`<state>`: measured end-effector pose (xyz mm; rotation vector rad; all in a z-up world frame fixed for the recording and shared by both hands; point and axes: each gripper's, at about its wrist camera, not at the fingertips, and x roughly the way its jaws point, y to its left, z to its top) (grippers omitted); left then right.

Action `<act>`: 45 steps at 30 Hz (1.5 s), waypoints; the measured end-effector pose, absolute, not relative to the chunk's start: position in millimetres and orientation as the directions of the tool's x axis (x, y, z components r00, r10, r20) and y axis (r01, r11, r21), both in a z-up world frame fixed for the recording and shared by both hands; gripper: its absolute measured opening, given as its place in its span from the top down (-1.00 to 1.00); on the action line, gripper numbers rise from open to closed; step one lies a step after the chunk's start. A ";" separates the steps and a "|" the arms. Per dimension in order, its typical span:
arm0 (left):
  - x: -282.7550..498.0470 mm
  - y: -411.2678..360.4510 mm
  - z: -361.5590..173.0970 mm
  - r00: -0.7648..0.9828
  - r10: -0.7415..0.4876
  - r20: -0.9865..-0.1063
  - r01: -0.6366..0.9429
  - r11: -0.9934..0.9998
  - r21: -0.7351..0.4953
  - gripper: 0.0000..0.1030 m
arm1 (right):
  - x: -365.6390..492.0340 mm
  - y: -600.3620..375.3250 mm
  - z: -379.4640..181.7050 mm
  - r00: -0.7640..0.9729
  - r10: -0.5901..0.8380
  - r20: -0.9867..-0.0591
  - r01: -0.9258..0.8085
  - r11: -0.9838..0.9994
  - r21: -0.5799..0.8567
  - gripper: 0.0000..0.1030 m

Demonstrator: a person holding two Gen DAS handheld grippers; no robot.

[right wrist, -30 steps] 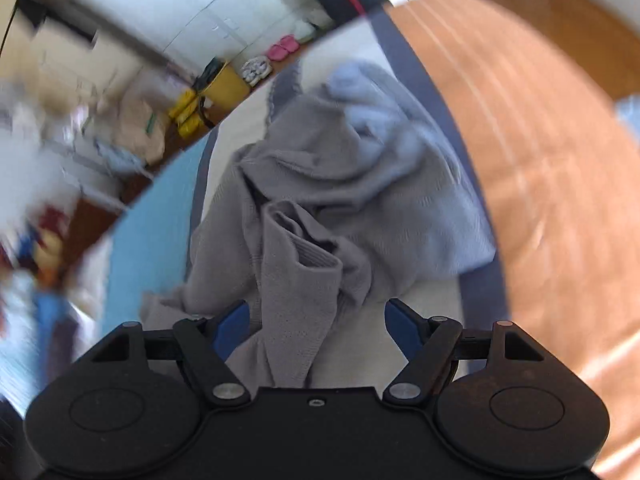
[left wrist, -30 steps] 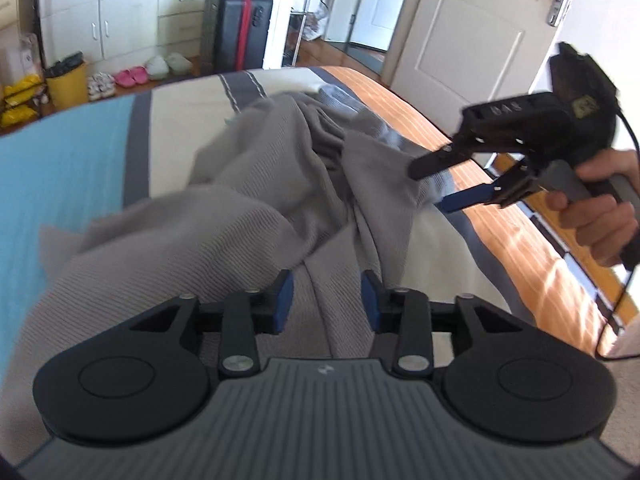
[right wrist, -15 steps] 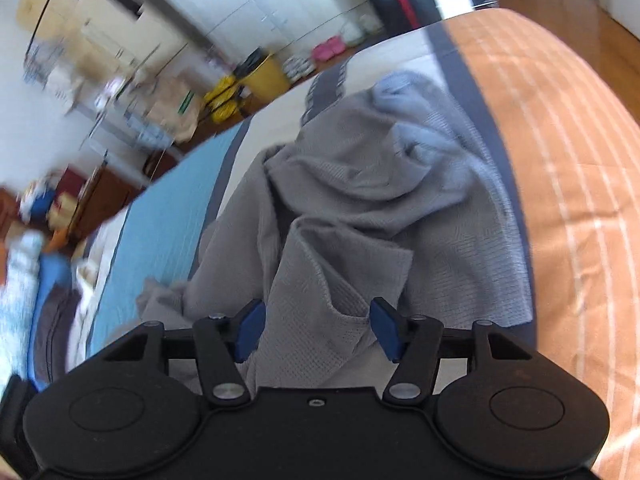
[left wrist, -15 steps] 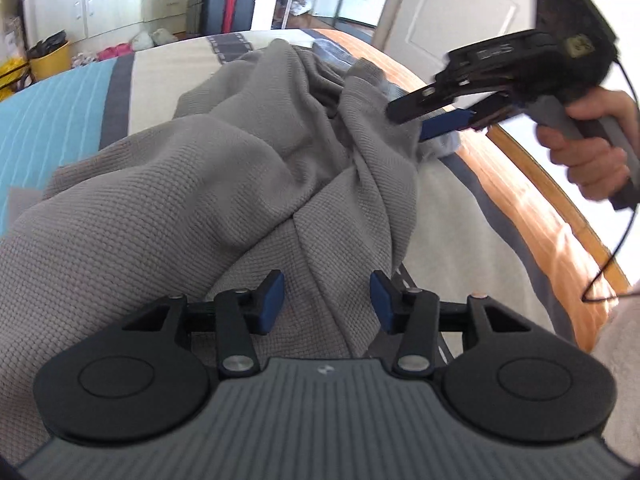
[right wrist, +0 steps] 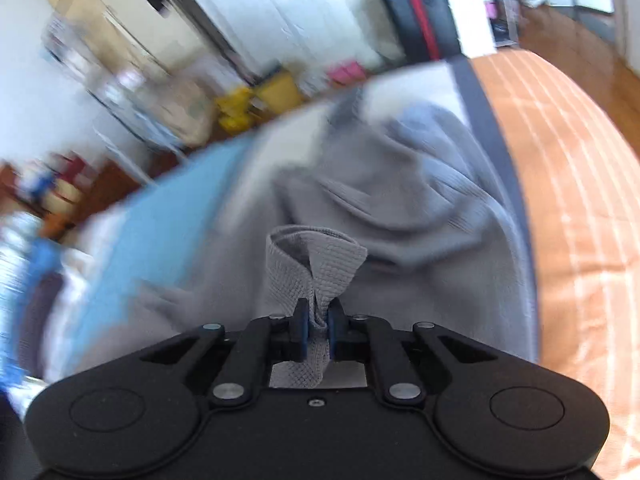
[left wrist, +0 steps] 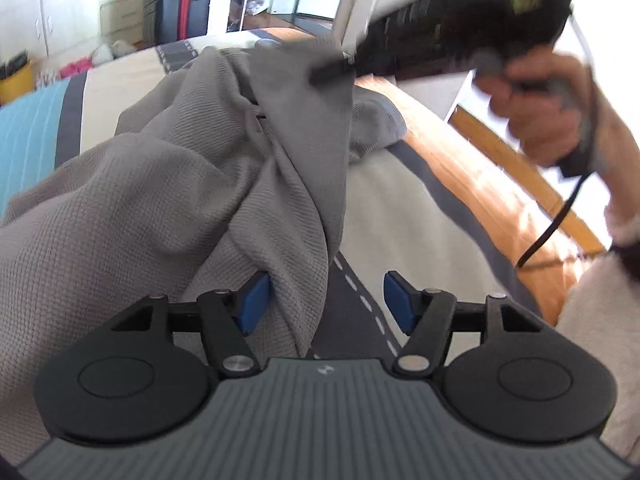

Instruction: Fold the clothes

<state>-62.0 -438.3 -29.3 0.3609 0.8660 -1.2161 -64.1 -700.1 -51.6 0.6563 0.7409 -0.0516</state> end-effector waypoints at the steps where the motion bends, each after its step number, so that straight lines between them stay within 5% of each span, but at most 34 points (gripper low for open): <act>1: -63.2 -441.3 -31.9 0.110 -0.655 -0.748 0.919 0.354 -0.175 -0.27 | -68.9 -702.2 -46.5 0.768 0.225 -0.599 0.229 0.777 0.586 0.78; 7: -64.8 -461.9 -34.5 0.233 -0.610 -0.757 0.895 0.440 -0.079 -0.38 | -82.4 -707.4 -32.4 0.829 0.419 -0.370 0.033 0.624 0.781 0.78; 8: -64.6 -465.4 -34.1 0.253 -0.602 -0.757 0.888 0.455 -0.065 0.07 | -82.8 -705.8 -30.8 0.833 0.438 -0.339 0.007 0.603 0.798 0.78; 9: -64.5 -469.0 -33.7 0.272 -0.594 -0.757 0.882 0.469 -0.051 0.95 | -83.0 -702.0 -29.7 0.835 0.453 -0.312 -0.012 0.581 0.814 0.78; 12: -69.4 -471.7 -22.0 0.385 -0.540 -0.749 0.859 0.507 0.076 0.90 | -84.6 -697.8 -28.1 0.840 0.470 -0.271 -0.038 0.549 0.835 0.78; 19: -50.5 -447.2 31.1 0.537 -0.543 -0.646 0.781 0.609 0.138 0.90 | -96.8 -715.6 -24.3 0.875 0.322 -0.361 0.087 0.630 0.772 0.78; 25: -30.9 -445.7 49.6 0.646 -0.490 -0.585 0.722 0.642 0.260 0.90 | -98.4 -728.3 -26.2 0.894 0.285 -0.345 0.104 0.618 0.779 0.79; 40: -26.7 -432.2 71.4 0.764 -0.404 -0.503 0.603 0.725 0.333 0.90 | -91.0 -763.6 -52.9 0.855 0.132 -0.501 0.314 0.637 0.704 0.71; 42: -31.5 -433.4 72.5 0.772 -0.406 -0.488 0.598 0.724 0.343 0.90 | -86.1 -771.0 -59.0 0.834 0.077 -0.546 0.372 0.652 0.661 0.63; 45: -38.6 -435.2 74.2 0.785 -0.409 -0.466 0.590 0.724 0.358 0.90 | -78.5 -773.8 -63.9 0.810 0.022 -0.586 0.408 0.697 0.590 0.13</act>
